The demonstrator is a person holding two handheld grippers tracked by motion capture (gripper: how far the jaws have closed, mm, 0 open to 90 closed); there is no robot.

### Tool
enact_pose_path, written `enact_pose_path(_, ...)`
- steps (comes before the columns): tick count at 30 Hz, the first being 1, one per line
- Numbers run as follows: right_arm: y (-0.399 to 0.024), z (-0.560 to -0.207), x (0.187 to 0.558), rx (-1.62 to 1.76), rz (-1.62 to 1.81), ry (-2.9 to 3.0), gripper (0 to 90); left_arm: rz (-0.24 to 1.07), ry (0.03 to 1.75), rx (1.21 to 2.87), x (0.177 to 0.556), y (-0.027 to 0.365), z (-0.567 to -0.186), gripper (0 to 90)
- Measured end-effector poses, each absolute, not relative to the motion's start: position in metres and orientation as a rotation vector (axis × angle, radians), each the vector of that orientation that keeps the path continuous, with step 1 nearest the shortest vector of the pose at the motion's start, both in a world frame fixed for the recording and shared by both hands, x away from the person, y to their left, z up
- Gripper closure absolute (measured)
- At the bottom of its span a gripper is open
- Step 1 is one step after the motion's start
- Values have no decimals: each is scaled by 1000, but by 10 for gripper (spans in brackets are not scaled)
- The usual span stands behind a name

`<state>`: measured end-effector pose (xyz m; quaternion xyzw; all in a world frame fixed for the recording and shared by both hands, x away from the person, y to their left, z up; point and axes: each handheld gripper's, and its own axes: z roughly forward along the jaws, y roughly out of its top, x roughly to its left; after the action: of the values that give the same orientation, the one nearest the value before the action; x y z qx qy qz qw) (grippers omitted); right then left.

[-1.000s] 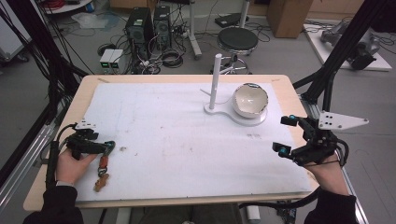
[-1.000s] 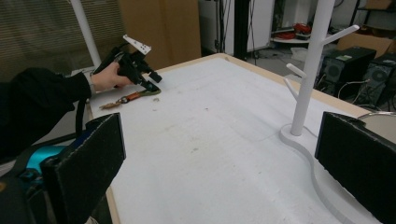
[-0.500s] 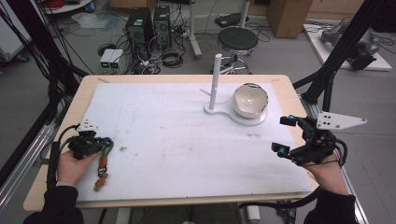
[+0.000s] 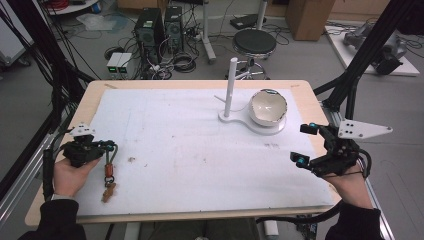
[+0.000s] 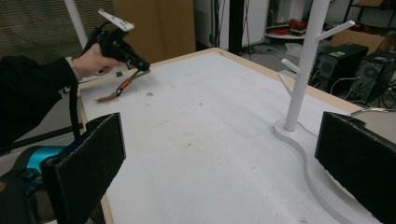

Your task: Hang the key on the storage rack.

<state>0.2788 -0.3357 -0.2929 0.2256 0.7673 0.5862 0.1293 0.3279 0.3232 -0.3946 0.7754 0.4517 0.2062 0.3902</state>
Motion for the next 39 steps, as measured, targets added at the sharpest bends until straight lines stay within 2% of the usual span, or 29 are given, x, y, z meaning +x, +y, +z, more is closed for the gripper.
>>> enact_pose_path(13, -334, -293, 279, 638, 1714, 2240, 9, 561, 986, 1771, 304, 320, -331, 844)
enact_pose_path(24, -334, -293, 281, 635, 1720, 2233, 9, 564, 913, 1729, 291, 313, -304, 844)
enact_pose_path(39, -340, -294, 286, 655, 1742, 2222, 9, 515, 817, 1746, 297, 254, -280, 844)
